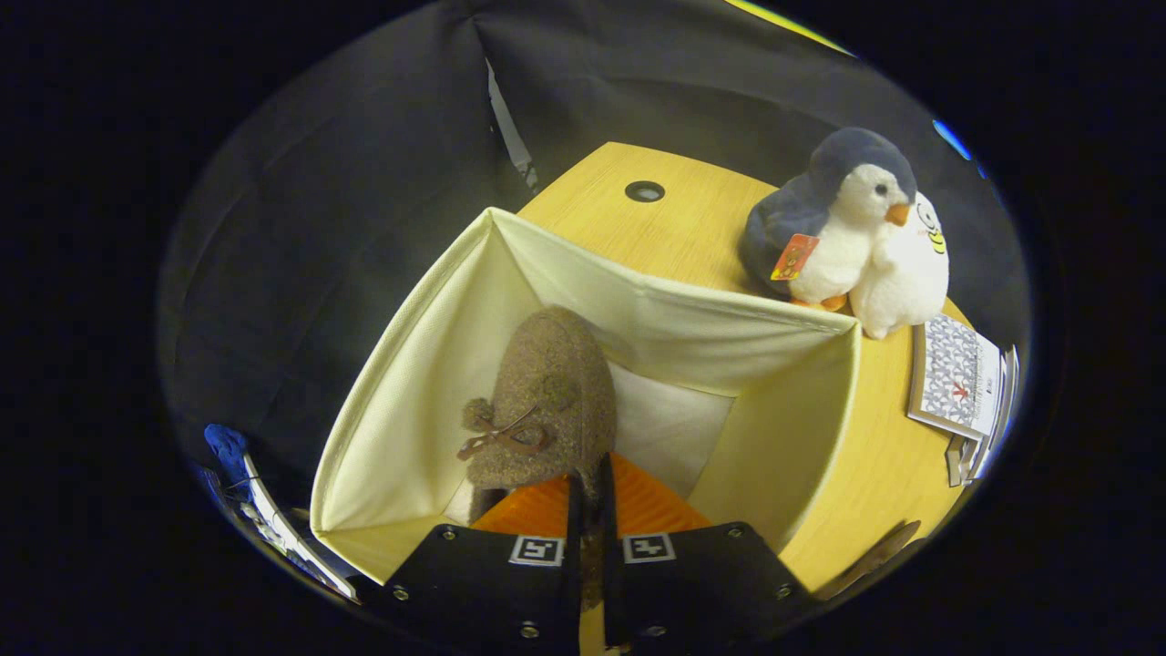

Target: Open the storage box then place both shoes into the box .Put the left shoe in first, then the right shoe, with the right side of both shoes facing outward in a uniform manner.

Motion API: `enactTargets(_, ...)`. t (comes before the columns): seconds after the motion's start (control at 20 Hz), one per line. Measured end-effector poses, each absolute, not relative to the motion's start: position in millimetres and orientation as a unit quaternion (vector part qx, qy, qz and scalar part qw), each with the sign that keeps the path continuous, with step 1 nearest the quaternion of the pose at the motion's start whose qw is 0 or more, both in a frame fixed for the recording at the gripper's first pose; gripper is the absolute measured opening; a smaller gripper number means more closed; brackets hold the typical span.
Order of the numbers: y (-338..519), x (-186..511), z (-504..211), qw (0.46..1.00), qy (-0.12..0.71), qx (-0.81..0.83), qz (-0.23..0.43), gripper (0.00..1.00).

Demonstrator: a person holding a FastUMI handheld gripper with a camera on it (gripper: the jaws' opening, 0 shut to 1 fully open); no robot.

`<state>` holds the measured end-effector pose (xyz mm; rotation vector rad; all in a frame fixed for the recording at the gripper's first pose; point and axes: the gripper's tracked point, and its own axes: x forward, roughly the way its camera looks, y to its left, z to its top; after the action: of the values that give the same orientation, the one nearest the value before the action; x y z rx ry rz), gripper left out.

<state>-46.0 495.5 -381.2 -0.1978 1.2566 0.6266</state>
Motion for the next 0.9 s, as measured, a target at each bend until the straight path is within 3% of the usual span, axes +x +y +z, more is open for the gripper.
enactTargets(0.05, 494, -41, -374, 0.765, 0.567, -0.099, 0.291, 0.17)
enactTargets(0.1, 493, -39, -364, 0.770, 0.555, -0.102, 0.297, 0.36)
enactTargets(0.25, 484, -27, -325, 0.792, 0.519, -0.100, 0.306, 0.71)
enactTargets(0.55, 423, -6, -257, 0.822, 0.485, -0.043, 0.297, 0.71)
enactTargets(0.9, 299, 0, -236, 0.849, 0.473, -0.003, 0.237, 0.71)
